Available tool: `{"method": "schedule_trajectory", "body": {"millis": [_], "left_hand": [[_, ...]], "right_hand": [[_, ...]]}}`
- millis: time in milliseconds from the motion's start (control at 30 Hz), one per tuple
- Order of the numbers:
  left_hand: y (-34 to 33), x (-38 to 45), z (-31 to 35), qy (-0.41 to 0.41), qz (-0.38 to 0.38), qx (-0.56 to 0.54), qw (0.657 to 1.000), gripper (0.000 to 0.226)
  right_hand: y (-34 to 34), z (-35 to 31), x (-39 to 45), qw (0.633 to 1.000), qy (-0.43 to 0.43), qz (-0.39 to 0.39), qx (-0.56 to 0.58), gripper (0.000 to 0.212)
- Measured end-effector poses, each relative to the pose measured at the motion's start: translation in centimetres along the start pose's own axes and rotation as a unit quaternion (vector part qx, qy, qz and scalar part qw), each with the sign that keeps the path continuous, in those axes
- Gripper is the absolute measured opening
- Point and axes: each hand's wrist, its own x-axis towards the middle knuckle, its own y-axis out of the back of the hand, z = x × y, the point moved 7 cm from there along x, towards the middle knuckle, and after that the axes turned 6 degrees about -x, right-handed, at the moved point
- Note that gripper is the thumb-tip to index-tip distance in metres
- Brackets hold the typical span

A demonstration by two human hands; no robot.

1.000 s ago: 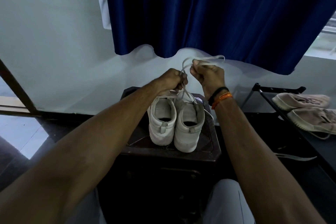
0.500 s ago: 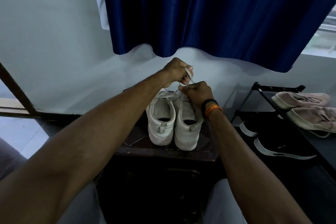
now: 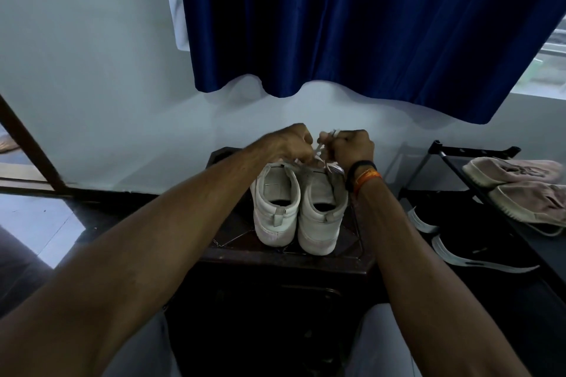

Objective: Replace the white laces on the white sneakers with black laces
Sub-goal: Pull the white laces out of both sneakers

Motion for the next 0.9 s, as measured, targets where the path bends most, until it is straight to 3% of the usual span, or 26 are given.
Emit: {"method": "schedule_trajectory", "body": {"millis": [100,233,333,433,533,600,733,900], "left_hand": [[-0.3,0.6,-0.2,-0.017,0.040,0.093,0.995,0.042],[-0.5,0.9,-0.2,-0.035,0.032,0.075,0.996,0.027],[-0.8,1.0,-0.2,-0.051,0.019,0.101,0.993,0.029],[-1.2,1.4,-0.4,-0.066,-0.014,0.035,0.997,0.041],[-1.0,0.6,1.1,-0.119,-0.027,-0.075,0.990,0.034],[-0.4,0.2,1.9,-0.132,-0.018,-0.092,0.987,0.023],[0.1,0.2,1.8,-0.111,-0.059,-0.115,0.985,0.035],[1.4,0.5,2.2,-0.118,-0.005,-0.123,0.985,0.035]], "right_hand": [[0.1,-1.7,0.5,0.998,0.010,-0.009,0.057,0.012],[1.6,-4.7,1.6,0.988,0.038,-0.003,0.149,0.013],[2.7,-7.2,1.9,0.970,0.068,-0.011,0.234,0.014],[2.4,-7.7,1.5,0.961,0.088,-0.027,0.260,0.015],[1.3,-6.6,1.0,0.956,0.079,-0.055,0.277,0.017],[1.1,-5.8,1.1,0.955,0.062,-0.055,0.285,0.016],[1.5,-4.6,1.8,0.944,0.030,-0.035,0.327,0.012],[0.8,-2.6,0.9,0.931,-0.031,-0.075,0.357,0.003]]}}
